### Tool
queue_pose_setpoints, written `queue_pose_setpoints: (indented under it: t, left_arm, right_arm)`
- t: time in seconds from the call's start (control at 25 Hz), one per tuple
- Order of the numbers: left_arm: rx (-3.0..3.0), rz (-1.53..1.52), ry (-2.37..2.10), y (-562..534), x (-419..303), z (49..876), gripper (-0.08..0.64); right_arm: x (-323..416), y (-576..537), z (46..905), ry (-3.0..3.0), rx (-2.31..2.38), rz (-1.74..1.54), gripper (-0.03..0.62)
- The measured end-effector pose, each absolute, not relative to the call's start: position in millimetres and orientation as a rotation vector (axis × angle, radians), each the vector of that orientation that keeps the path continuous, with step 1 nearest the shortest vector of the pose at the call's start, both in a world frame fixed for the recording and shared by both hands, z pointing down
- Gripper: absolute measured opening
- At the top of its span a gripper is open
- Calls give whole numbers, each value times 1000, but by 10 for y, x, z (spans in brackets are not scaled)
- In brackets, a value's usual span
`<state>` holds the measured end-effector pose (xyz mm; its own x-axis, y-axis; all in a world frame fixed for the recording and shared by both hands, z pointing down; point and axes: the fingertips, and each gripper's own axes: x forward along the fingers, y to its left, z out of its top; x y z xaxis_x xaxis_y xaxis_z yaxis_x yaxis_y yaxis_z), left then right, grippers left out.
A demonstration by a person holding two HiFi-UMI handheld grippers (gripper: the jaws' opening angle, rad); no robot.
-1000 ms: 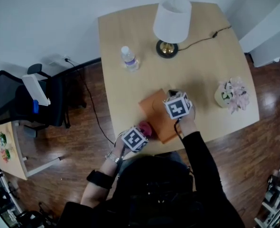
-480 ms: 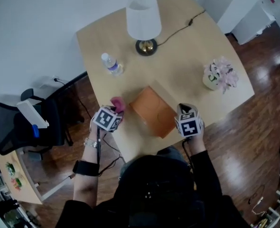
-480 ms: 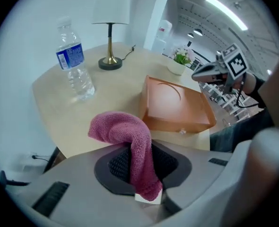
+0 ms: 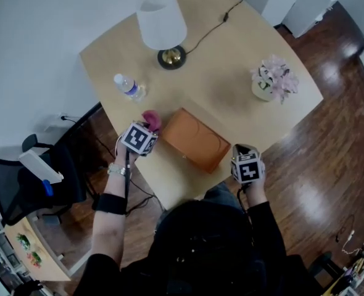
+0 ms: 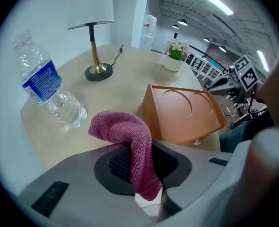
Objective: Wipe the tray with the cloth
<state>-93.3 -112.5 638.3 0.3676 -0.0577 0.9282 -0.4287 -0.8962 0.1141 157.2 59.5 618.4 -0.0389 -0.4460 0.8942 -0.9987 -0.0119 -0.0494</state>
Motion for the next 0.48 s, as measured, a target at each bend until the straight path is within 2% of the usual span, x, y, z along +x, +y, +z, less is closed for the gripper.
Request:
queue_pose_setpoints:
  t: [0.48]
  left_arm:
    - [2245,1496,-470,-987,-983,6406,91]
  right_arm:
    - [1551,593,6356,-1560,1489,1039,6]
